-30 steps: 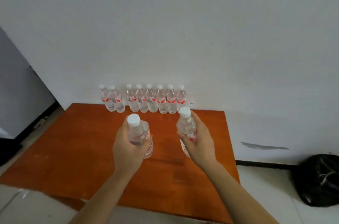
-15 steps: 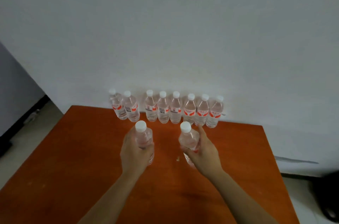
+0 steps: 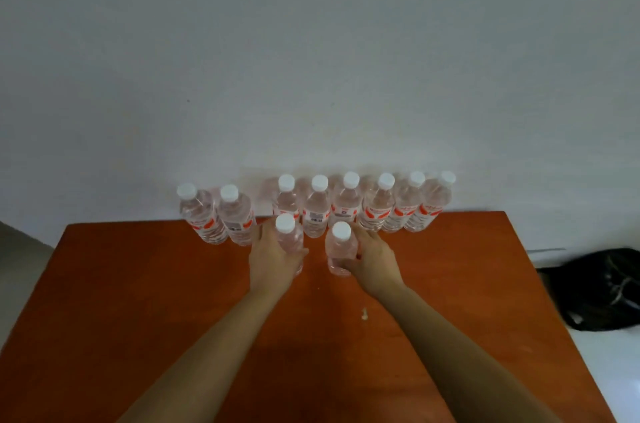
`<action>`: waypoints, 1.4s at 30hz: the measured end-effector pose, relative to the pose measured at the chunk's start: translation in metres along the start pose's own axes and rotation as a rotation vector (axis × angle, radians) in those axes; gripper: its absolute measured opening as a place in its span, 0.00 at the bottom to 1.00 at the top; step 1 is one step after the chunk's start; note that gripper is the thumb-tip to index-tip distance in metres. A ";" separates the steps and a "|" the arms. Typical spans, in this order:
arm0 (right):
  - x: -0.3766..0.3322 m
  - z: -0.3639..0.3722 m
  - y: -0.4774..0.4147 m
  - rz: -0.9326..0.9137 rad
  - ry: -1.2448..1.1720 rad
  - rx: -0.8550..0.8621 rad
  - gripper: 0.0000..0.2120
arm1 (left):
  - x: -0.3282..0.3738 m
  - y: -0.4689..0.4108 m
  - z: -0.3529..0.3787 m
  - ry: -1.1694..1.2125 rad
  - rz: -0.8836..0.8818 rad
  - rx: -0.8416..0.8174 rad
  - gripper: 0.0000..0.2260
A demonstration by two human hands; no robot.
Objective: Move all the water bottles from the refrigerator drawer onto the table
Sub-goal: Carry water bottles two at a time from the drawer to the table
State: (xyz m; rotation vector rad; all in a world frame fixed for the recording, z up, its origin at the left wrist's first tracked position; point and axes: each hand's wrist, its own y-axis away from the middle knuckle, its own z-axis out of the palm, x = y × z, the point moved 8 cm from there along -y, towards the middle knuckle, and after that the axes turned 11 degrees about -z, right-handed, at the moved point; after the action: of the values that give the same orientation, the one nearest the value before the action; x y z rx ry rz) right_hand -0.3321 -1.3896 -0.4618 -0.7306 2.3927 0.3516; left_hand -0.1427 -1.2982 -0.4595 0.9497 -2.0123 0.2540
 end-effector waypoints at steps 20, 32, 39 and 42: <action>0.016 0.006 -0.025 -0.010 -0.213 -0.008 0.43 | 0.012 -0.025 0.055 0.024 0.139 -0.223 0.34; 0.003 -0.103 0.017 -0.208 -0.073 0.410 0.23 | 0.115 0.034 -0.004 -0.052 0.443 -0.019 0.20; 0.023 -0.209 0.116 -0.255 0.202 0.691 0.26 | 0.210 0.134 0.009 -0.067 0.628 0.053 0.23; 0.048 -0.253 0.170 -0.203 0.282 0.772 0.27 | 0.249 0.184 0.033 -0.155 0.712 0.058 0.25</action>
State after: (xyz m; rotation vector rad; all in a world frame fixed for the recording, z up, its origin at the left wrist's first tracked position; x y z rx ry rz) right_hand -0.5821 -1.3741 -0.2811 -0.6608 2.3914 -0.7673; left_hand -0.3752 -1.3190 -0.2537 0.2526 -2.4382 0.6400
